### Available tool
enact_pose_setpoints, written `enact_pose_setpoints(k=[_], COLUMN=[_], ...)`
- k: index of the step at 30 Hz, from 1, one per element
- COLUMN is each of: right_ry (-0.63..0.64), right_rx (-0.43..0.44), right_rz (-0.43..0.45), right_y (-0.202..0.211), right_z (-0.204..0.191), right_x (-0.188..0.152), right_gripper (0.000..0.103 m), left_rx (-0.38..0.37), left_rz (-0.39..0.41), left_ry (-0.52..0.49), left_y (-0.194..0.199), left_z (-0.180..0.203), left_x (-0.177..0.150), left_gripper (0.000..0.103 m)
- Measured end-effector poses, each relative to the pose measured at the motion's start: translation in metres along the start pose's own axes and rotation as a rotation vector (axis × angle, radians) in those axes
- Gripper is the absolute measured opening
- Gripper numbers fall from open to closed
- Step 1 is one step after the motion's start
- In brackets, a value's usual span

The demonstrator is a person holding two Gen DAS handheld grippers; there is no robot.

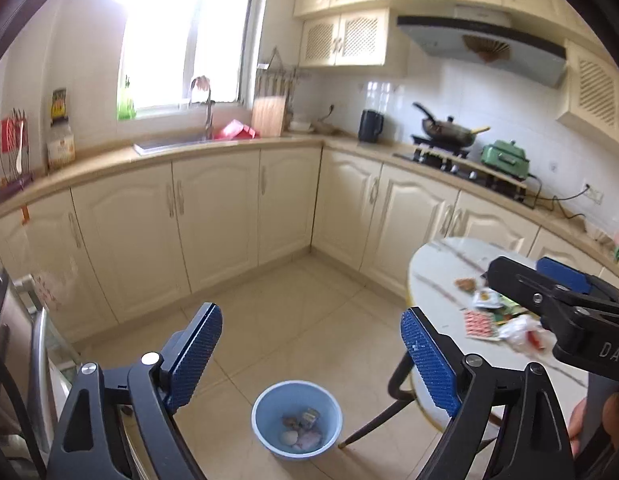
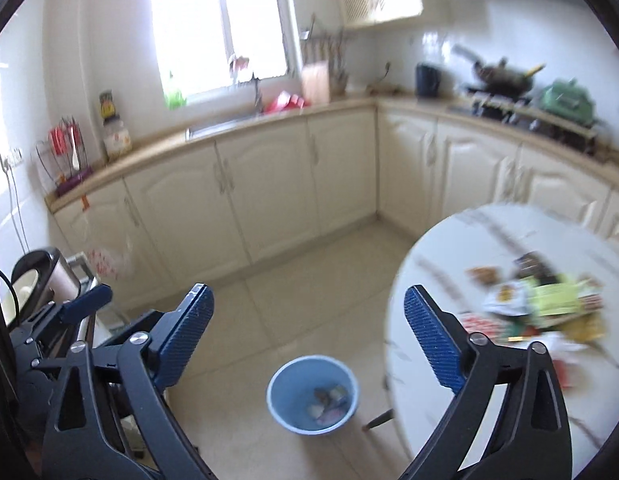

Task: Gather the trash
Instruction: 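Withdraw both tools from the bin back toward the table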

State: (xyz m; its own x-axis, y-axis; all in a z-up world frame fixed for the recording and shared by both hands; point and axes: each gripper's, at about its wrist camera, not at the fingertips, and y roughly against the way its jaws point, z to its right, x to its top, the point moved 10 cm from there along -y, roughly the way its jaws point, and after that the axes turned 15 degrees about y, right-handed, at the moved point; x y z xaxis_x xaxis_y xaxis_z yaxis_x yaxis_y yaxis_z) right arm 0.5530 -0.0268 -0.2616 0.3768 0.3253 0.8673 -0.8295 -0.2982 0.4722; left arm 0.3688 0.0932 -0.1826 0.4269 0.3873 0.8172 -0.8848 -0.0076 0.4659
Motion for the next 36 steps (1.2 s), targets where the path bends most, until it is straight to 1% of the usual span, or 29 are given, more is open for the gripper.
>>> enact_pose_setpoints(k=[1,4,7,8,10,11,12,14,15,18,21,22,25,27,29,30,34,35,36], right_ry=[0.002,-0.003,-0.014,-0.016,-0.022,-0.026,-0.031,-0.037,-0.039,-0.044,-0.047,-0.047,-0.05,-0.048,-0.053,-0.056,-0.065,-0.068,-0.069], right_rx=[-0.025,-0.108,-0.166,-0.181,-0.212,-0.226,-0.238,-0.258,-0.269,-0.298,-0.318,-0.326,-0.343,-0.36,-0.364,-0.367,-0.381,-0.385,-0.388], right_rz=[0.018,0.074,0.115,0.125,0.147,0.158,0.172,0.196,0.205,0.229,0.245,0.249,0.267,0.274,0.278,0.281,0.283,0.281,0.279], right_y=[0.019,0.078,0.128,0.143,0.171,0.185,0.199,0.224,0.234,0.263,0.282,0.289,0.305,0.312,0.316,0.319,0.322,0.322,0.322], right_z=[0.005,0.023,0.035,0.039,0.046,0.049,0.052,0.057,0.062,0.069,0.073,0.074,0.079,0.083,0.086,0.088,0.096,0.099,0.102], right_x=[0.004,0.01,0.012,0.012,0.011,0.01,0.009,0.008,0.007,0.003,0.001,0.0,-0.003,-0.003,-0.003,-0.004,-0.006,-0.007,-0.009], right_gripper=[0.101,0.103,0.103,0.103,0.103,0.103,0.103,0.103,0.103,0.103,0.103,0.103,0.103,0.103,0.103,0.103,0.103,0.103,0.103], left_rx=[-0.005,-0.017,-0.036,-0.047,-0.074,-0.081,-0.088,-0.105,-0.111,-0.126,-0.134,-0.139,-0.15,-0.151,-0.152,-0.154,-0.155,-0.155,-0.155], left_rz=[0.021,0.095,0.15,0.159,0.185,0.197,0.213,0.243,0.255,0.278,0.298,0.302,0.327,0.332,0.333,0.33,0.322,0.318,0.315], left_ry=[-0.007,-0.032,-0.06,-0.069,-0.083,-0.088,-0.097,-0.105,-0.11,-0.115,-0.123,-0.124,-0.129,-0.131,-0.131,-0.13,-0.139,-0.14,-0.142], left_y=[0.016,0.074,0.122,0.137,0.167,0.18,0.197,0.232,0.248,0.272,0.3,0.289,0.305,0.307,0.299,0.302,0.29,0.28,0.277], left_z=[0.008,0.03,0.051,0.055,0.066,0.062,0.068,0.055,0.058,0.054,0.055,0.053,0.053,0.053,0.056,0.055,0.058,0.062,0.063], left_x=[-0.002,-0.017,-0.04,-0.053,-0.065,-0.074,-0.08,-0.097,-0.103,-0.12,-0.136,-0.13,-0.136,-0.138,-0.136,-0.141,-0.14,-0.133,-0.133], left_gripper=[0.096,0.102,0.102,0.102,0.102,0.102,0.102,0.102,0.102,0.102,0.102,0.102,0.102,0.102,0.102,0.102,0.102,0.102,0.102])
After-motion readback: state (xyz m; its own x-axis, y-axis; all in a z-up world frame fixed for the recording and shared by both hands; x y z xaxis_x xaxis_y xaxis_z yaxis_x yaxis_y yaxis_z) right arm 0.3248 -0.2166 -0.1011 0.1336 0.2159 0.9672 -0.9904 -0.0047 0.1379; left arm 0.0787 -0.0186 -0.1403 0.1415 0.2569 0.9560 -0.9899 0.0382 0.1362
